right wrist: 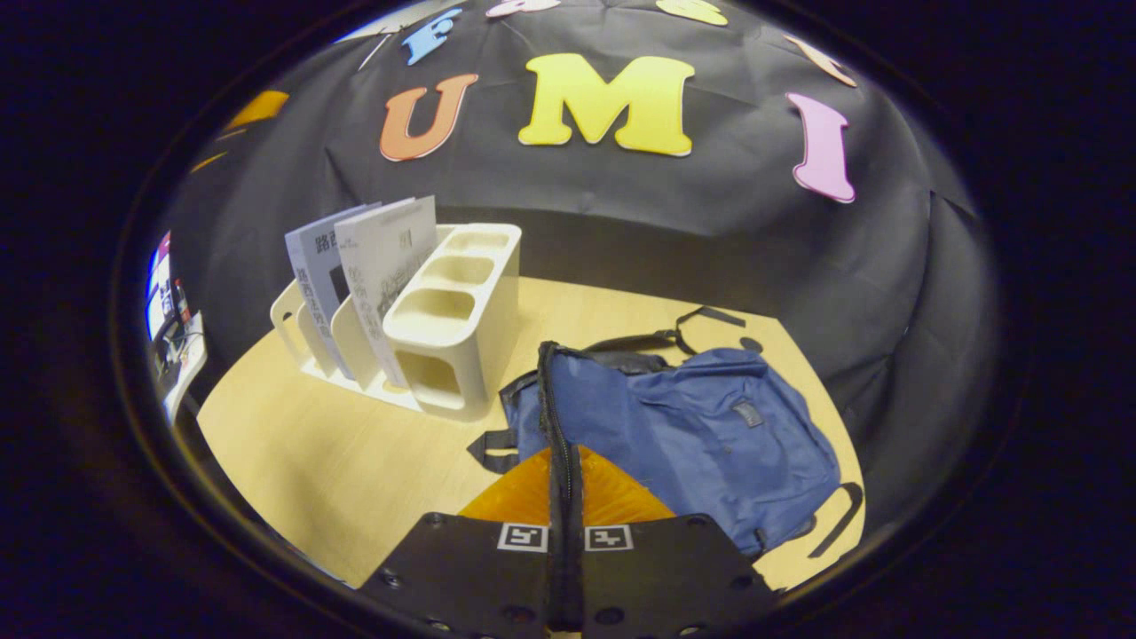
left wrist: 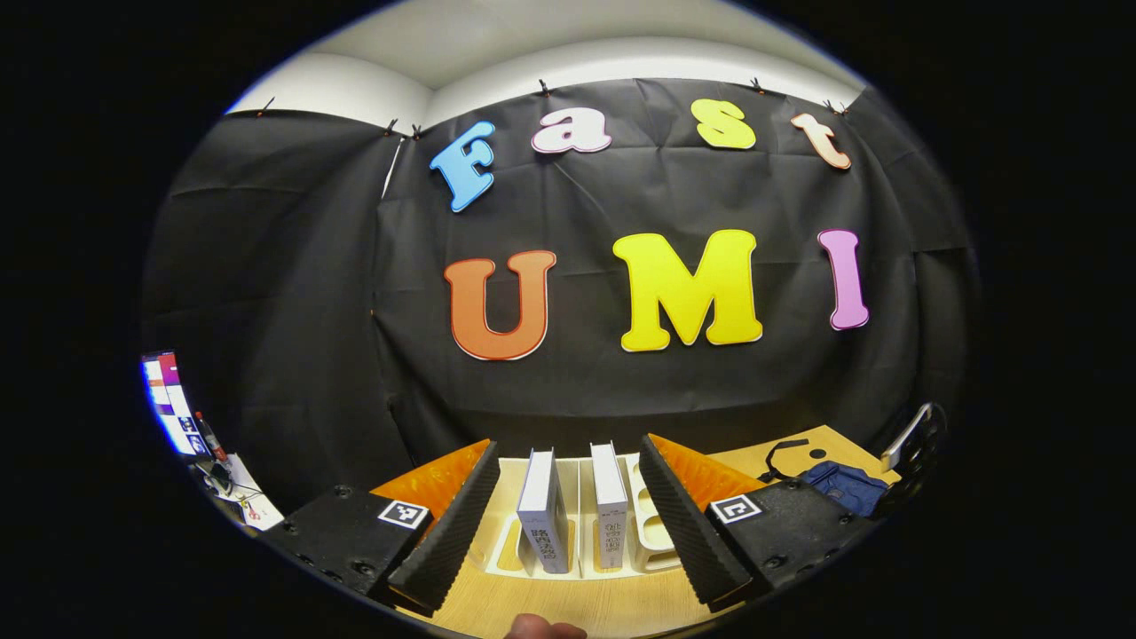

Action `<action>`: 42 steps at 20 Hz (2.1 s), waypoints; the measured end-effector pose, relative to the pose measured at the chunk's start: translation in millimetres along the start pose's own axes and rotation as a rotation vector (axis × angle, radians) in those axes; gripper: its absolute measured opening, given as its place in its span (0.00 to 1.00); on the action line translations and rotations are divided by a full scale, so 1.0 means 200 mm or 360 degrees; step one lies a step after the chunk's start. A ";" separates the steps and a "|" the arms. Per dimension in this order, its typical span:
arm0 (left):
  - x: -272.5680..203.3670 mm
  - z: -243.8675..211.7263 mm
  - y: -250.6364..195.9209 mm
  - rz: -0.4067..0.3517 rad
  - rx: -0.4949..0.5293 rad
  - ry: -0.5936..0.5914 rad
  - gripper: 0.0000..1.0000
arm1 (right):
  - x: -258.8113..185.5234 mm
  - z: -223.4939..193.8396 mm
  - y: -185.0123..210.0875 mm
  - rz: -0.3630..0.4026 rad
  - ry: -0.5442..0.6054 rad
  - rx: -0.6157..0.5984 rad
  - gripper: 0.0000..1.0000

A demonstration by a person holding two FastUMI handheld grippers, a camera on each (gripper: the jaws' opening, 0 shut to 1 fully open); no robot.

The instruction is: Open the schoolbag, grab two books from the bookshelf and put them into the schoolbag.

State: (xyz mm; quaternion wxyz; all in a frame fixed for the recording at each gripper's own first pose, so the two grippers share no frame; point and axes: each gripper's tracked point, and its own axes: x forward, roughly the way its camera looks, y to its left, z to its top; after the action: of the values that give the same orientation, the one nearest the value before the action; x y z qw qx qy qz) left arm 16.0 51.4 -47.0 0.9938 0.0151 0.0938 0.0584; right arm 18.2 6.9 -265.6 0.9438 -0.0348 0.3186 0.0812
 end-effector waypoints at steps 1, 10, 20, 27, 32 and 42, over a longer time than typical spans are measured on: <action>0.04 0.01 0.00 -0.0011 -0.0016 0.0021 0.99 | -0.03 0.05 -0.05 -0.0012 -0.0019 -0.0008 0.00; 0.48 -0.09 -0.08 -0.0177 -0.0117 0.0468 0.99 | -0.21 0.32 -0.59 -0.0125 -0.0106 0.0041 0.00; 0.70 -0.37 -0.24 -0.0366 -0.0135 0.1203 0.97 | -0.21 0.37 -1.10 -0.0245 -0.0088 0.0174 0.00; 0.75 -0.66 -0.24 -0.0299 -0.0069 0.1825 0.98 | -0.21 0.33 -1.23 -0.0254 -0.0097 0.0267 0.00; 0.72 -0.80 -0.29 -0.0286 -0.0052 0.2074 0.98 | -0.23 0.29 -1.27 -0.0249 -0.0090 0.0331 0.00; 0.77 -0.92 -0.27 -0.0182 0.0069 0.2161 0.71 | -0.25 0.26 -1.30 -0.0236 -0.0110 0.0354 0.00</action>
State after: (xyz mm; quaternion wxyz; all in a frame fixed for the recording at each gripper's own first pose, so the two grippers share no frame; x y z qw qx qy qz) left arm 137.6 18.6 -257.5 0.7157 -0.0099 0.6983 0.0003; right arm 56.7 -249.8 -189.9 0.9556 0.0494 0.2896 -0.0236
